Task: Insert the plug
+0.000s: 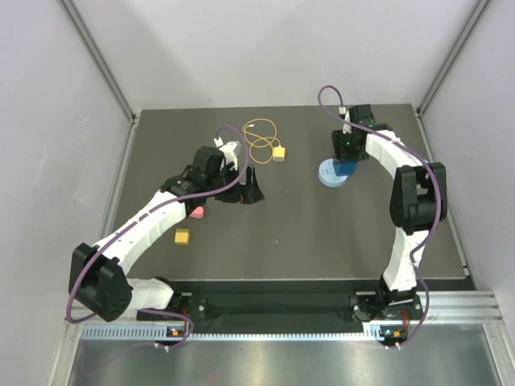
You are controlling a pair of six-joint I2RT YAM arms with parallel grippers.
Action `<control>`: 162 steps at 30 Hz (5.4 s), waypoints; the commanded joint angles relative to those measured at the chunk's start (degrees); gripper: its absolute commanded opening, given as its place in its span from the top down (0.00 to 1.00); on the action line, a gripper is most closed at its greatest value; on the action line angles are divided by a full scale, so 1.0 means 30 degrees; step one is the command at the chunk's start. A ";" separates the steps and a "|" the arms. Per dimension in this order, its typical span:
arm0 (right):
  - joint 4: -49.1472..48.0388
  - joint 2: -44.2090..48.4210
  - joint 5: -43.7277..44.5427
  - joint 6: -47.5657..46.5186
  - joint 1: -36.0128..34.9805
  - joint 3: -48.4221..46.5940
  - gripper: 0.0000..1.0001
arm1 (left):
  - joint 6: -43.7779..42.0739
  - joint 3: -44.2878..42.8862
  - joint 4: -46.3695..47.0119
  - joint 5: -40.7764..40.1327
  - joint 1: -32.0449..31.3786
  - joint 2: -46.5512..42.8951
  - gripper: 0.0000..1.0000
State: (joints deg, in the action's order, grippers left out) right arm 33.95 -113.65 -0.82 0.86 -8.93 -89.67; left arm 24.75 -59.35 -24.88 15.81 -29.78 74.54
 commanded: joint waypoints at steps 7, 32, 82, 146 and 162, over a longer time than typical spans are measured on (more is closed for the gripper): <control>0.0812 -0.1377 0.1416 0.1206 -0.1330 0.3022 1.00 | -0.0048 -0.0284 0.0501 0.0266 0.0083 -0.0063 0.02; 0.2540 0.1581 0.3584 0.2438 -0.0745 0.3256 0.69 | 0.1299 -0.0343 -0.0084 0.0267 0.0083 -0.1087 0.02; -0.2236 1.0050 -0.1220 0.2496 -0.9973 0.6335 0.00 | 0.5811 0.4978 -0.3112 -0.8823 1.0191 -0.2756 0.26; -0.2236 1.1455 -0.0928 0.2202 -1.1526 0.8795 0.00 | 0.7894 0.6953 -0.3191 -1.2539 0.4859 0.0874 0.70; -0.4630 1.2598 -1.0225 0.5771 -0.7839 0.9701 0.20 | 0.0863 0.7274 0.3077 -0.7448 -0.3928 -0.3430 1.00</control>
State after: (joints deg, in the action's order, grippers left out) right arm 26.59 -79.26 -17.23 14.46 -35.00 -61.98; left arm 33.50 -38.72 -24.34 -13.19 -39.20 67.70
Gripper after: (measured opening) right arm 0.805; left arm 0.508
